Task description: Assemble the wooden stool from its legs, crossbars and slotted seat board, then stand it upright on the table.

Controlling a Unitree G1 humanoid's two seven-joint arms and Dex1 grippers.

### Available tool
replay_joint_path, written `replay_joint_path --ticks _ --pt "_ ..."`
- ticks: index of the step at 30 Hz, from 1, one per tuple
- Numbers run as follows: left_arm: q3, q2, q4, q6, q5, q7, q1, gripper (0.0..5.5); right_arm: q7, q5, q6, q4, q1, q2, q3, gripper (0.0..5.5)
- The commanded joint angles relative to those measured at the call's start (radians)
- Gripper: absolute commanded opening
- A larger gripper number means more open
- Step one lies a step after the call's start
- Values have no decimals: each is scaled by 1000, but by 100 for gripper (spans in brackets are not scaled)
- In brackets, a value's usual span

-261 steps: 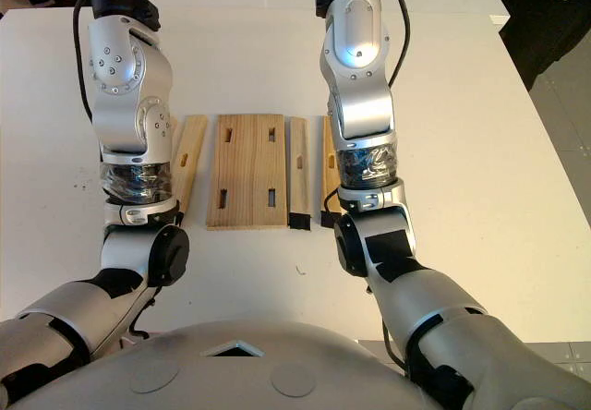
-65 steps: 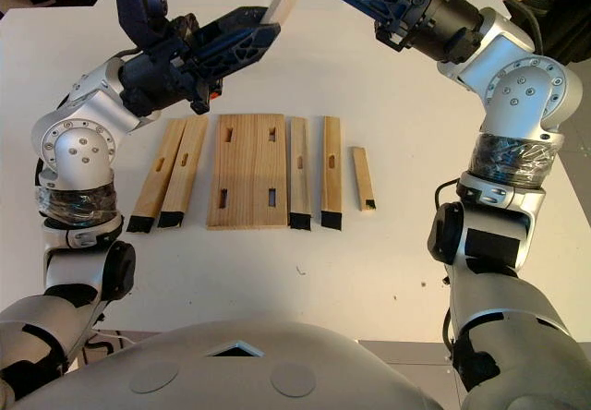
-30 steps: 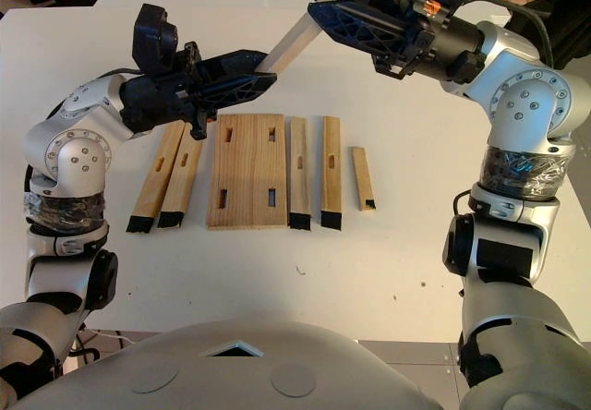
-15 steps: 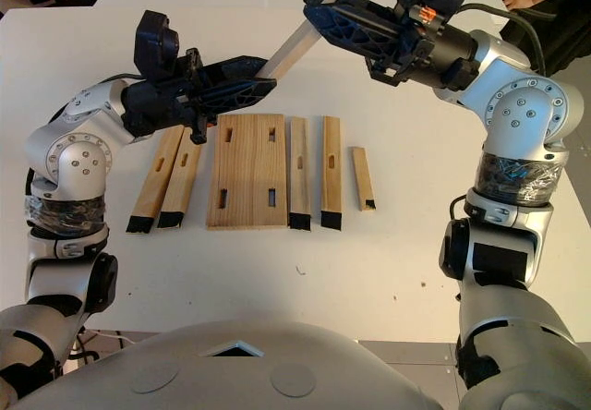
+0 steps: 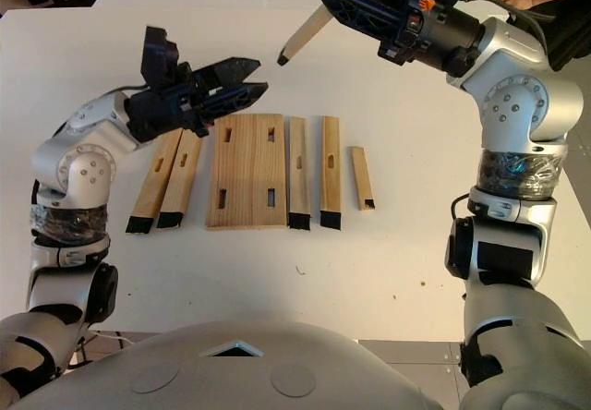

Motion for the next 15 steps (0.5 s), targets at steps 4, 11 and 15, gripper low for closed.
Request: replay_joint_path --ticks 4,11,15 --pt "129 -241 -15 -216 93 408 50 248 160 -234 -249 94 87 -89 154 132" --pt "241 -266 9 -288 105 586 7 248 250 -284 -292 139 107 -124 184 132" --pt "283 -277 14 -304 94 638 23 248 272 -295 -302 155 144 -127 190 132"
